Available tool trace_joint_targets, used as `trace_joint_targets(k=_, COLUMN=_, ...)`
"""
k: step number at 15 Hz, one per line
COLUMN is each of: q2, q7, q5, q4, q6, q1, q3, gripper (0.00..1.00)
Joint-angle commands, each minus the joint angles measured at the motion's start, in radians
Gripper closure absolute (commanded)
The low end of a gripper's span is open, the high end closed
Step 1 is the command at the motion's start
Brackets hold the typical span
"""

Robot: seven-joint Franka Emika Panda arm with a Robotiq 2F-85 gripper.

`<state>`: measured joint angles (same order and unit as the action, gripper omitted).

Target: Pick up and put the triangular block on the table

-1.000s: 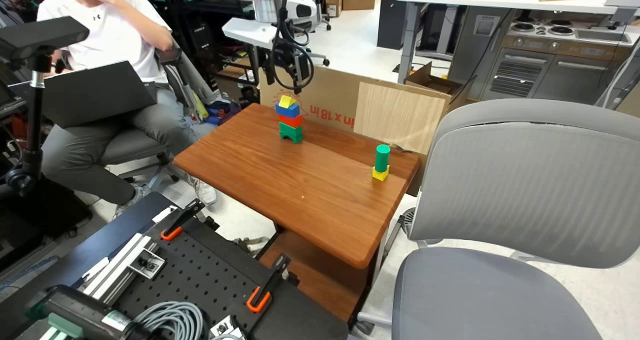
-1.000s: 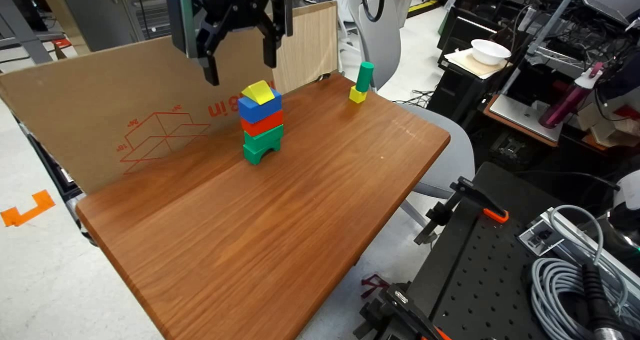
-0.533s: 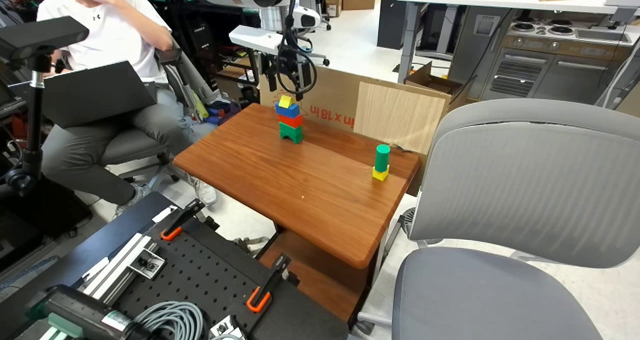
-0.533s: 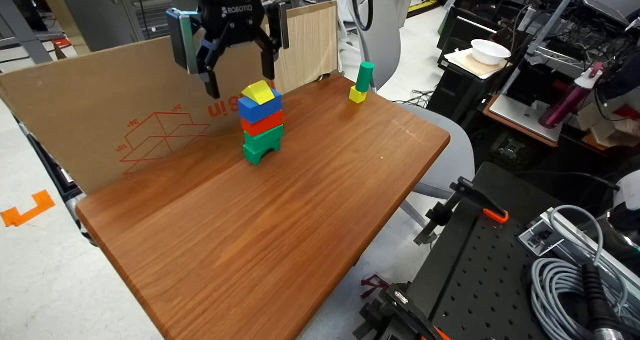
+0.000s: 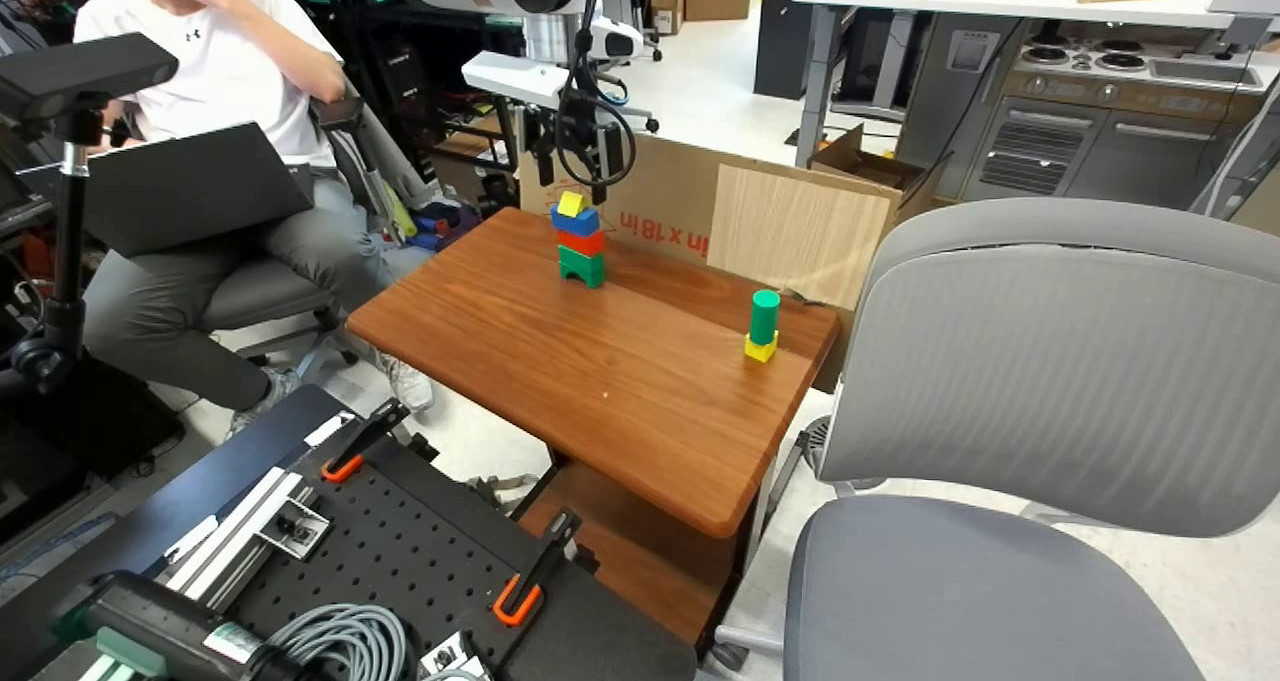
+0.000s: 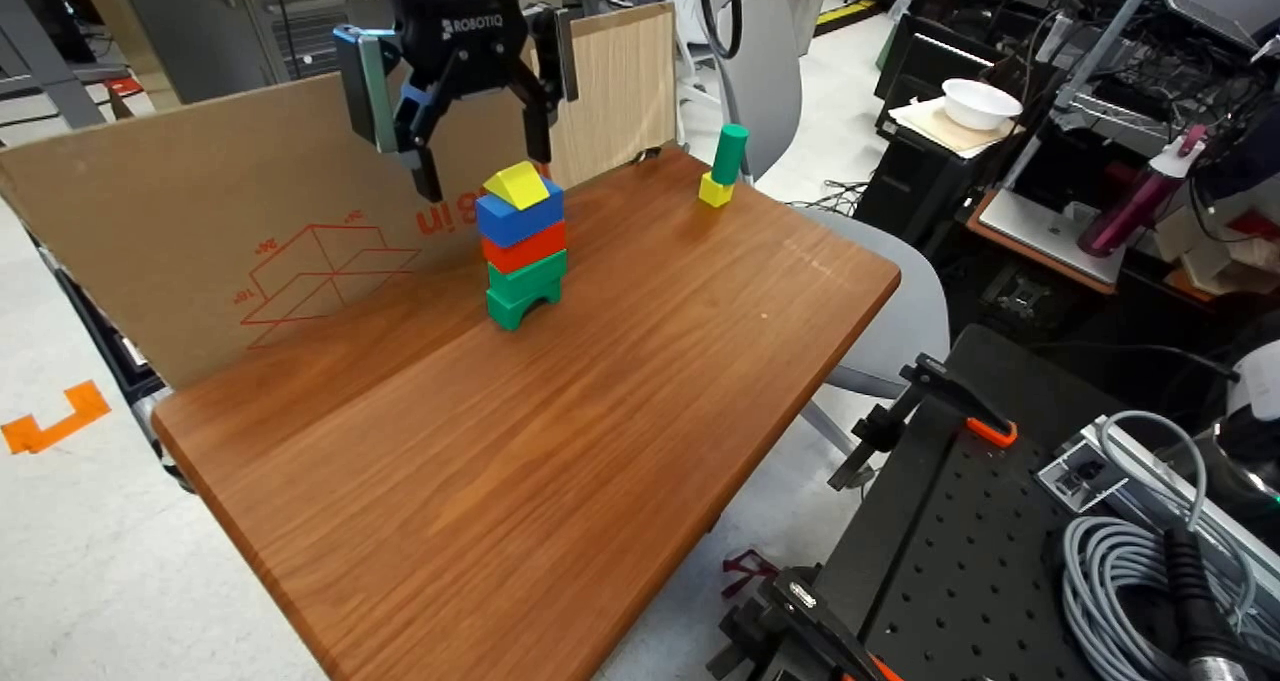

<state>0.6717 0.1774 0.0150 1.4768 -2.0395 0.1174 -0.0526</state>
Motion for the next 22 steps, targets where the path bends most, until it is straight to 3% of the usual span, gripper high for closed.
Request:
trace_joint_targets(k=1, q2=0.017, q7=0.021, q5=0.014, q4=-0.045, q6=0.052, q1=0.021, q3=0.02, gripper=0.0)
trace_joint_targets(k=8, q2=0.012, q7=0.014, q5=0.007, q4=-0.033, q6=0.053, q1=0.018, q3=0.016, gripper=0.0)
trace_joint_targets(k=10, q2=0.011, q7=0.013, q5=0.006, q4=-0.032, q6=0.052, q1=0.017, q3=0.015, gripper=0.28)
trace_joint_targets(k=18, q2=0.007, q7=0.023, q5=0.005, q4=-0.037, q6=0.058, q1=0.016, q3=0.019, gripper=0.88)
trace_joint_targets(k=22, q2=-0.002, q7=0.033, q5=0.003, q4=-0.034, q6=0.064, q1=0.012, q3=0.025, gripper=0.92)
